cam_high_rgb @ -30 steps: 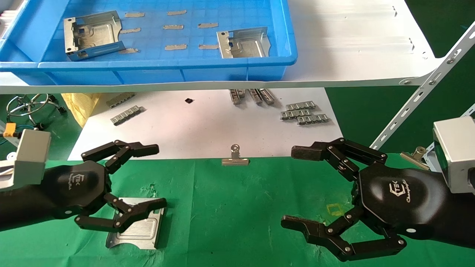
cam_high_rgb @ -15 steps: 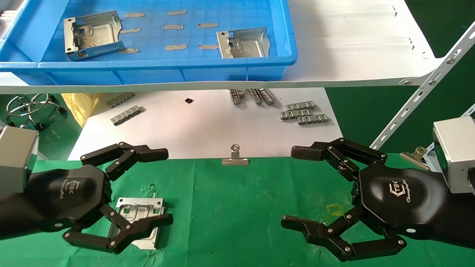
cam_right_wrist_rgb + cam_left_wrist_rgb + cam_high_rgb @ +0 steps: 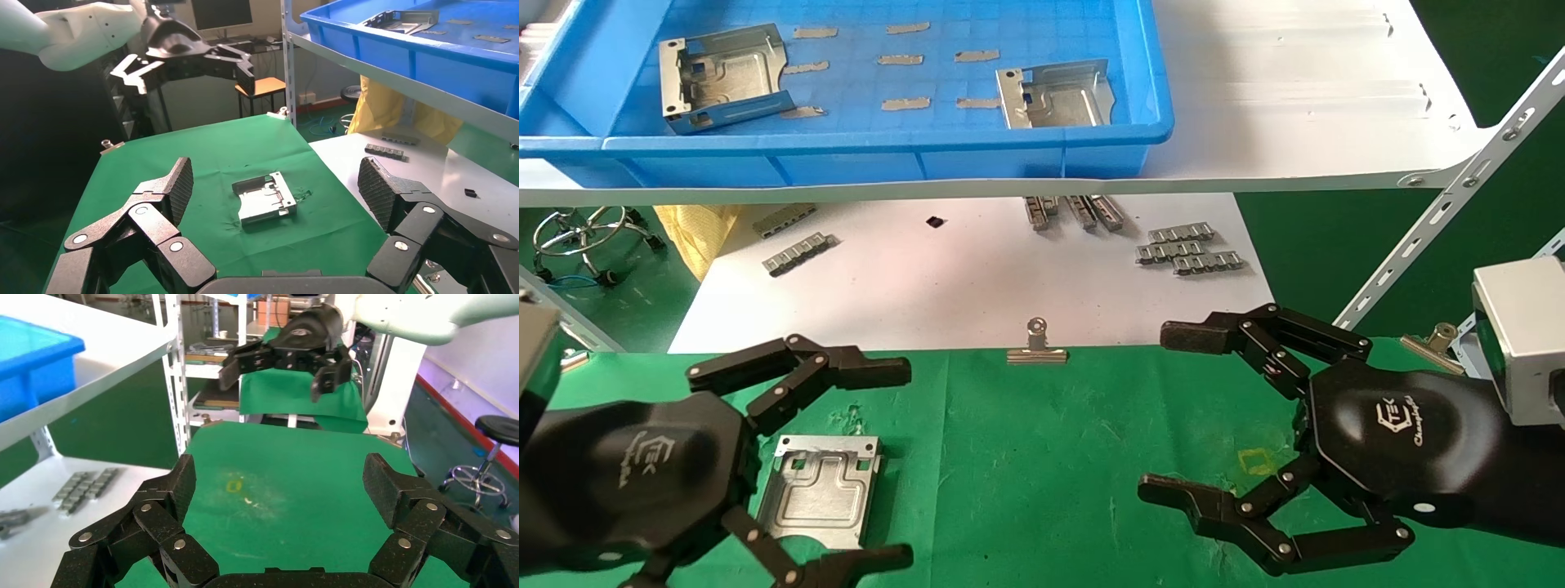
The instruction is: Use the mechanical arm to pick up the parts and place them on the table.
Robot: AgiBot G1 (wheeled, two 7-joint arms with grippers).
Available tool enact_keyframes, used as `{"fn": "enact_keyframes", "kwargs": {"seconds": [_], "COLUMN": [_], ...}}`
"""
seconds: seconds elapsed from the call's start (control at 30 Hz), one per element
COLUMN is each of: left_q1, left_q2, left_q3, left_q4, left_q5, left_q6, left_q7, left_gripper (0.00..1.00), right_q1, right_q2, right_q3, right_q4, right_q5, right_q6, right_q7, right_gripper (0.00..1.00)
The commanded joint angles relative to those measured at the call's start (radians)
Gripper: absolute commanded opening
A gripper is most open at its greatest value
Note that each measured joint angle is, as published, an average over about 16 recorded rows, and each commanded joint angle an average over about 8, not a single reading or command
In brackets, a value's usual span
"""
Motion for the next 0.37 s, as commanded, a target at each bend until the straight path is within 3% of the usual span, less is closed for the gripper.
{"fn": "enact_keyframes", "kwargs": {"seconds": [0.03, 0.37], "left_q1": [0.008, 0.008], "left_q2": [-0.003, -0.004], "left_q3": [-0.014, -0.013], "left_q4": [-0.025, -0.022], "left_q5": [0.002, 0.003], "left_q6": [-0.002, -0.003], "left_q7": [-0.017, -0.014], "left_gripper": [1.00, 1.00], "right_q1": [0.000, 0.000], "right_q2": [0.000, 0.000], "right_q3": [0.000, 0.000], "right_q4": [0.000, 0.000], "right_q5": [0.000, 0.000], "right_q6": [0.000, 0.000], "right_q7": [0.000, 0.000], "right_gripper": [1.00, 1.00]}}
